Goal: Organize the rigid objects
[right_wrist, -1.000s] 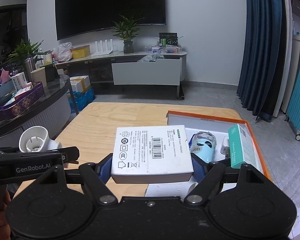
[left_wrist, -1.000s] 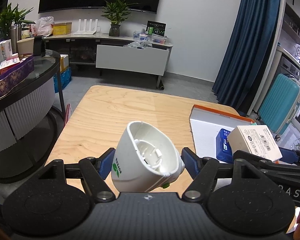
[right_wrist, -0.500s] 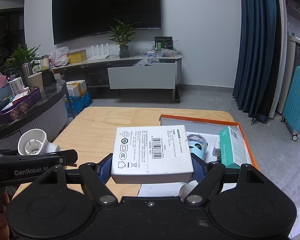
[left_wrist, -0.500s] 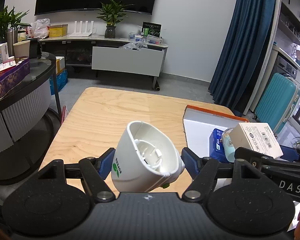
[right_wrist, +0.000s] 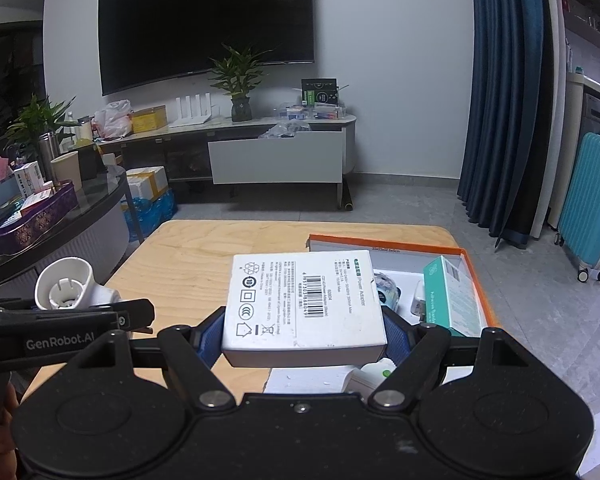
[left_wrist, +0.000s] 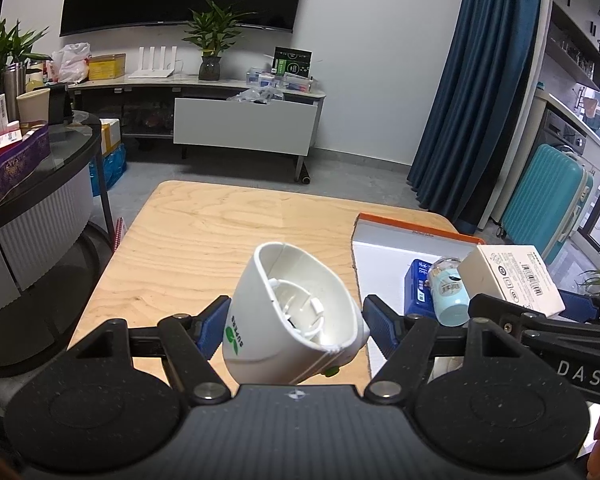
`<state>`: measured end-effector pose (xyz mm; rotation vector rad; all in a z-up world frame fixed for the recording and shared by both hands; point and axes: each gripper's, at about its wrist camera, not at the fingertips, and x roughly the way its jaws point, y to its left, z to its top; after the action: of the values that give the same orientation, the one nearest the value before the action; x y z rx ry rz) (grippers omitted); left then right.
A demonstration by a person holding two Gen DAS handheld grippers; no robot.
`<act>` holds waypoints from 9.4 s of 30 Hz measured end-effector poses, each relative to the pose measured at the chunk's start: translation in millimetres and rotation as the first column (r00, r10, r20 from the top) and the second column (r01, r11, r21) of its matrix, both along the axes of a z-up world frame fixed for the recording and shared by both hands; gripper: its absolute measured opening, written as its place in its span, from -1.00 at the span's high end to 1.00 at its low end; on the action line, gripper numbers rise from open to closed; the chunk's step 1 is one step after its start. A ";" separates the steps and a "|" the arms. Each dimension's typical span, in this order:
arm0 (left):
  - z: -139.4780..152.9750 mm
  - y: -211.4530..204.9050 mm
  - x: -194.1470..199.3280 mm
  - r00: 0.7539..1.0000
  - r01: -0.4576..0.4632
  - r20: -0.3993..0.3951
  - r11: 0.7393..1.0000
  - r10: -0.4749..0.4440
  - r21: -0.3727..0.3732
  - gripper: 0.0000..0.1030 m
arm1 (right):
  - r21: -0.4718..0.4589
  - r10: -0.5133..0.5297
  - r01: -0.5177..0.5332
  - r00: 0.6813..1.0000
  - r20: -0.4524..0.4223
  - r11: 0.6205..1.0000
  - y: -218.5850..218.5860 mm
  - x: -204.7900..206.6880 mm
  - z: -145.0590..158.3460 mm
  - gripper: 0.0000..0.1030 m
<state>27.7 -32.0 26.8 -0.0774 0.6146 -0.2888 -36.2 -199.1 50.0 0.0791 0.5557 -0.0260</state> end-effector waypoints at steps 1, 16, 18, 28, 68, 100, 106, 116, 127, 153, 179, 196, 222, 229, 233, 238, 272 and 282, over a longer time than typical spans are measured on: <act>0.5 -1.1 -0.2 1.000 0.003 0.002 1.000 -0.003 0.001 -0.41 | 0.000 -0.002 0.002 1.000 0.002 1.000 -0.1 -1.8 0.2 -0.79; 2.0 -10.5 -0.8 0.999 0.038 0.012 0.999 -0.038 0.007 -0.42 | 0.003 -0.035 0.035 0.999 0.014 0.999 -5.5 -7.9 4.9 -0.79; 2.1 -10.9 -0.2 0.999 0.044 0.014 0.999 -0.044 0.008 -0.42 | 0.005 -0.041 0.041 0.999 0.014 0.999 -7.7 -8.2 4.7 -0.79; 2.4 -18.8 5.3 0.997 0.075 0.014 0.997 -0.075 0.007 -0.42 | 0.011 -0.066 0.066 0.998 0.011 0.998 -14.7 -4.6 3.8 -0.79; -0.3 -89.6 38.0 0.968 0.248 -0.044 0.969 -0.247 0.022 -0.42 | 0.017 -0.226 0.226 0.974 -0.020 0.974 -88.1 20.0 5.6 -0.79; -10.7 -119.3 47.9 0.949 0.310 -0.074 0.949 -0.307 0.046 -0.42 | 0.001 -0.194 0.194 0.981 -0.019 0.981 -103.7 41.5 10.8 -0.79; -10.9 -114.1 56.0 0.957 0.283 -0.076 0.958 -0.279 0.048 -0.42 | 0.003 -0.199 0.200 0.980 -0.023 0.980 -103.9 43.7 9.5 -0.79; -6.6 -106.4 66.9 0.968 0.246 -0.069 0.968 -0.242 0.045 -0.42 | -0.003 -0.188 0.188 0.982 -0.023 0.982 -104.3 51.6 8.7 -0.79; -6.8 -104.0 72.0 0.970 0.235 -0.068 0.971 -0.232 0.040 -0.42 | -0.006 -0.180 0.180 0.983 -0.030 0.984 -104.7 53.0 4.4 -0.79; -6.0 -105.8 83.3 0.971 0.232 -0.073 0.971 -0.228 0.050 -0.42 | 0.000 -0.170 0.171 0.984 -0.057 0.985 -102.7 50.6 -5.8 -0.79; -11.6 -108.2 109.7 0.974 0.214 -0.094 0.975 -0.208 0.057 -0.42 | -0.027 -0.147 0.145 0.986 -0.077 0.989 -98.4 91.8 -6.8 -0.79; -23.0 -105.1 133.2 0.972 0.206 -0.129 0.977 -0.196 0.063 -0.42 | -0.046 -0.113 0.109 0.987 -0.110 0.993 -94.7 139.8 -14.4 -0.80; -40.1 -135.8 162.3 0.941 0.291 -0.186 0.956 -0.283 0.017 -0.41 | 0.079 -0.231 0.224 0.969 0.084 0.971 -138.1 90.5 6.5 -0.80; -34.7 -128.5 157.6 0.946 0.278 -0.173 0.961 -0.274 0.001 -0.71 | 0.093 -0.231 0.223 0.968 0.092 0.970 -133.6 80.8 8.8 -0.80; -28.9 -119.0 155.4 0.957 0.248 -0.160 0.969 -0.243 0.012 -0.71 | 0.104 -0.228 0.218 0.969 0.092 0.970 -129.9 74.2 9.9 -0.80; -18.9 -106.0 149.8 0.968 0.209 -0.146 0.978 -0.206 0.009 -0.71 | 0.088 -0.218 0.210 0.972 0.094 0.974 -123.1 62.2 12.1 -0.80; -11.9 -58.3 16.1 0.982 0.139 -0.146 0.986 -0.124 0.096 -0.96 | 0.025 -0.155 0.156 0.987 -0.040 0.987 -72.1 -32.7 -7.6 -0.80; -18.1 -63.0 -28.0 0.981 0.155 -0.132 0.982 -0.140 0.109 -1.00 | 0.004 -0.158 0.159 0.985 -0.069 0.987 -66.9 -54.6 -13.8 -0.86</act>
<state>-0.3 -95.0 8.6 0.0662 0.7615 -0.3926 -90.7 -265.9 36.2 0.1319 0.6167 -0.1815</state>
